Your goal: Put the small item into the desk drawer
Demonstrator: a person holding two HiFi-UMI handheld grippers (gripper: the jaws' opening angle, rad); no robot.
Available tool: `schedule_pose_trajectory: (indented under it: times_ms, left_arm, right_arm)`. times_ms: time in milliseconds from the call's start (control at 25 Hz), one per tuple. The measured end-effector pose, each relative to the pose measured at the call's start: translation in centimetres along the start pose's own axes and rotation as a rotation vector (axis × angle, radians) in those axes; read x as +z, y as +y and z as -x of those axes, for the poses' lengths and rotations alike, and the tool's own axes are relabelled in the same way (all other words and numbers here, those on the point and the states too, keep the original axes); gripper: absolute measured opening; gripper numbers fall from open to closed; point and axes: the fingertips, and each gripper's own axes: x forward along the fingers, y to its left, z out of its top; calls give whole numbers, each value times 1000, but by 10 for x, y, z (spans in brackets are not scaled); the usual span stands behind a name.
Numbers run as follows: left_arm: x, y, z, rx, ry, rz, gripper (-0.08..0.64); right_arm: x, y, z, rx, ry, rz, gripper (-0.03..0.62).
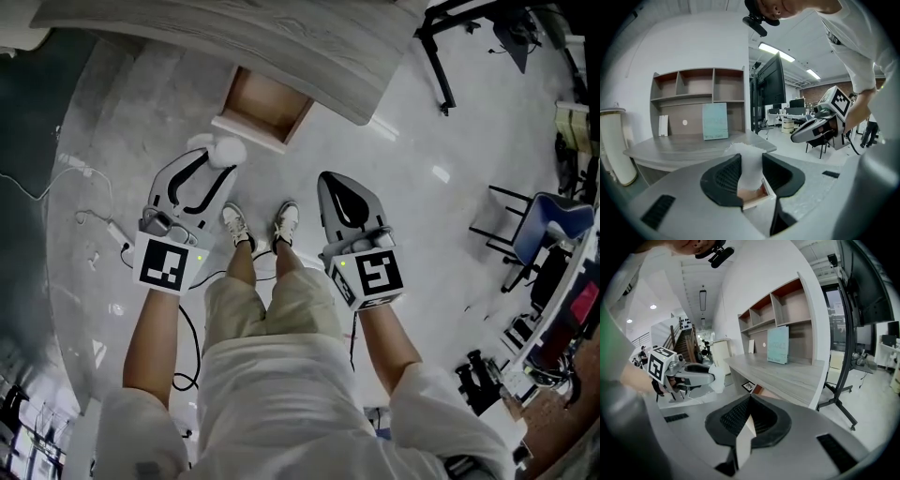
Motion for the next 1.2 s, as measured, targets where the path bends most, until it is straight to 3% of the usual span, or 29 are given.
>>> schedule_pose_trajectory:
  times_ms: [560, 760, 920, 1200]
  left_arm:
    - [-72, -22, -64, -130, 180, -165, 143]
    - [-108, -34, -83, -222, 329, -394, 142]
    - [-128, -37, -97, -282, 411, -473, 141]
    - [-152, -32, -120, -315, 489, -567, 141]
  right_arm:
    - [-46, -15, -11, -3, 25, -50, -2]
    - [-51, -18, -9, -9, 30, -57, -2]
    - [-52, -23, -10, -11, 32, -55, -2]
    - [-59, -26, -10, -13, 45, -56, -2]
